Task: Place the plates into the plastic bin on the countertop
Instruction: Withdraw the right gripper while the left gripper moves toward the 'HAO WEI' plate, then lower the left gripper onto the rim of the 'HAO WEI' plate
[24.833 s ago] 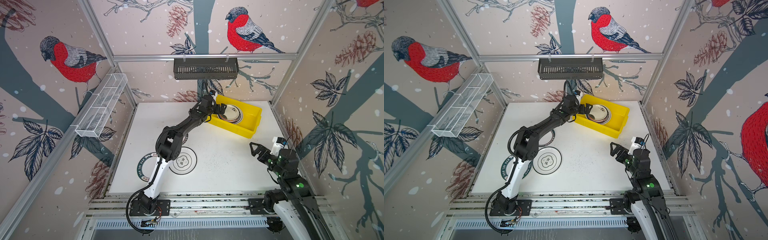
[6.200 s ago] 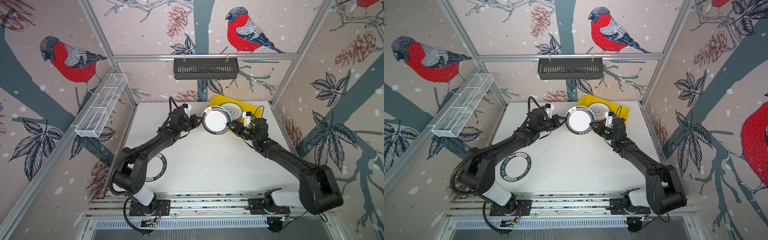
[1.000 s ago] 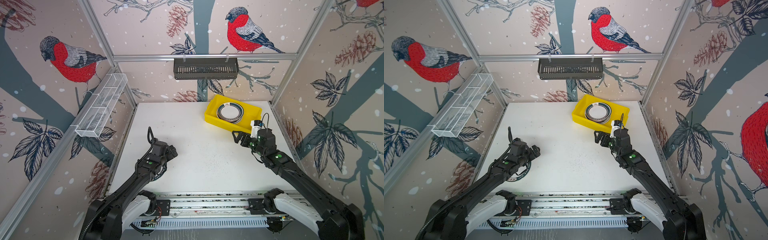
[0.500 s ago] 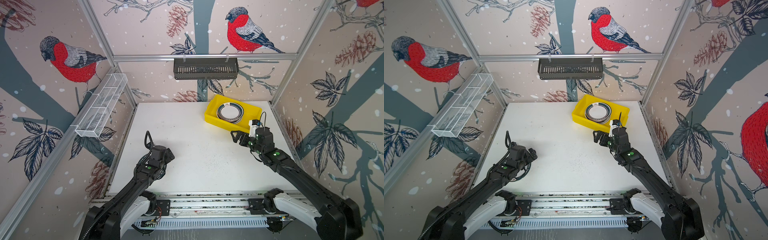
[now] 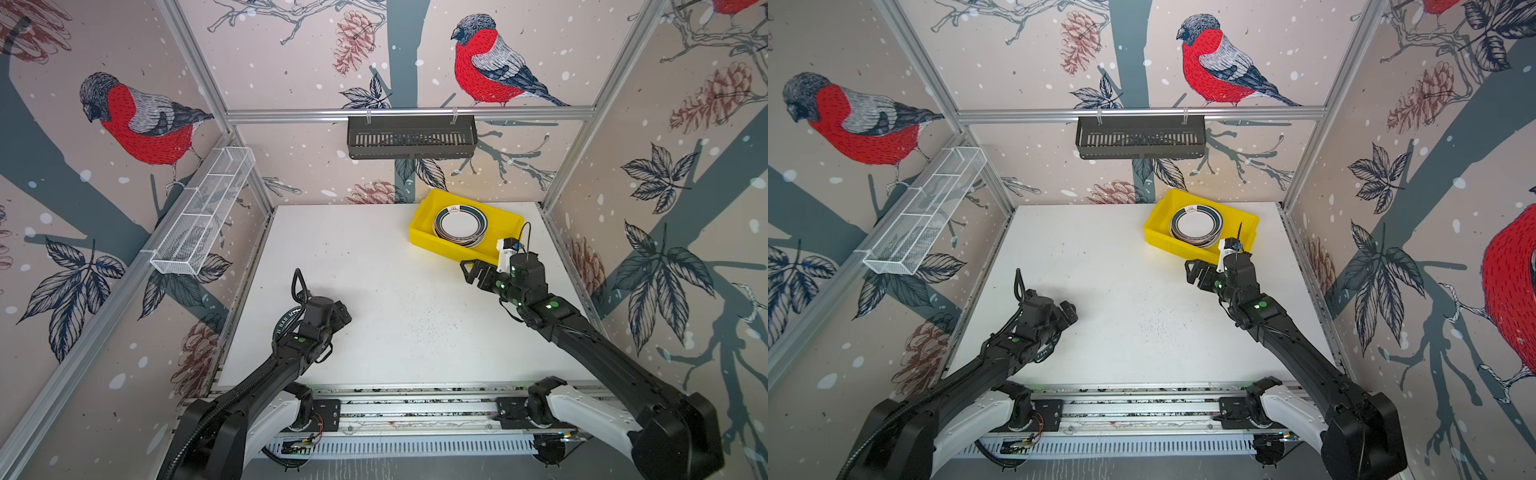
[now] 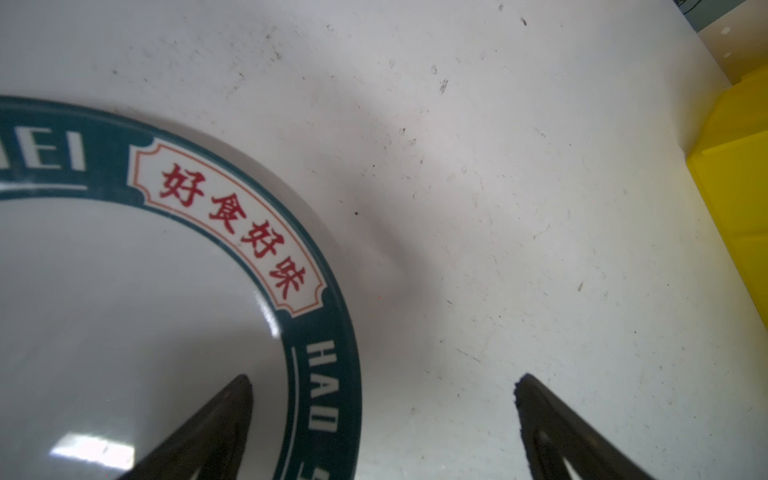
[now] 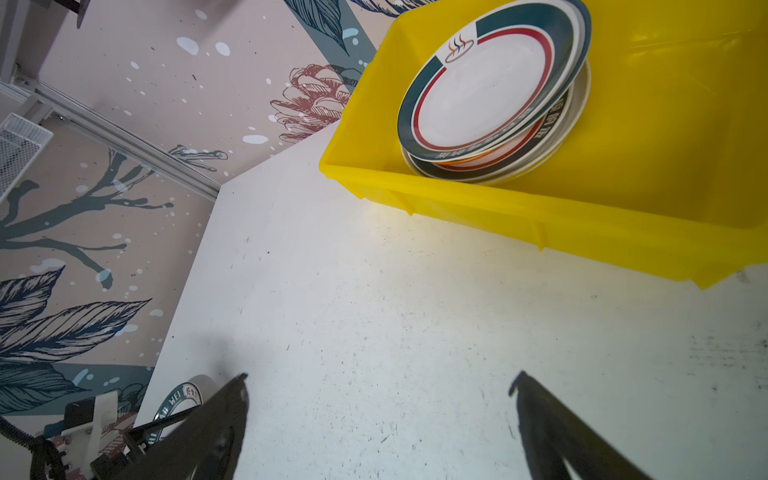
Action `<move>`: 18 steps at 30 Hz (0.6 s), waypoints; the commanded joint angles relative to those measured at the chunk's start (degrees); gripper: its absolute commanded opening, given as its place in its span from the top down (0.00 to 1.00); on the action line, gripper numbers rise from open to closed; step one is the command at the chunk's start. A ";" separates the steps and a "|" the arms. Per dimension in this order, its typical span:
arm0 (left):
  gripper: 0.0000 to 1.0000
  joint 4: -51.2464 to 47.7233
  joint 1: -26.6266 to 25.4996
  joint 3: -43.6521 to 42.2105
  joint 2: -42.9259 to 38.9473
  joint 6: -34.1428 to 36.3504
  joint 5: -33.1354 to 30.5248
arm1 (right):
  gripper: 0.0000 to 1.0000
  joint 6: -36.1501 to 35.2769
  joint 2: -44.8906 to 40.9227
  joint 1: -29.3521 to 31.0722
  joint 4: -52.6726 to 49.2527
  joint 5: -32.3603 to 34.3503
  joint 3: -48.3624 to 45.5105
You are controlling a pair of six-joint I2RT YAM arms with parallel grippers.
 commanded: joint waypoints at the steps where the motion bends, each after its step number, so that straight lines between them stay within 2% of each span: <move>1: 0.02 7.41 0.12 -0.92 1.67 1.32 5.21 | 0.00 0.81 0.27 -0.02 1.64 1.11 0.59; 9: 0.02 13.95 0.09 -0.19 9.49 2.25 11.08 | 0.00 2.89 3.09 0.04 2.31 1.06 1.36; 18: 0.02 20.19 -0.11 5.40 22.07 5.05 19.06 | 0.00 3.15 5.33 0.42 3.41 1.69 3.20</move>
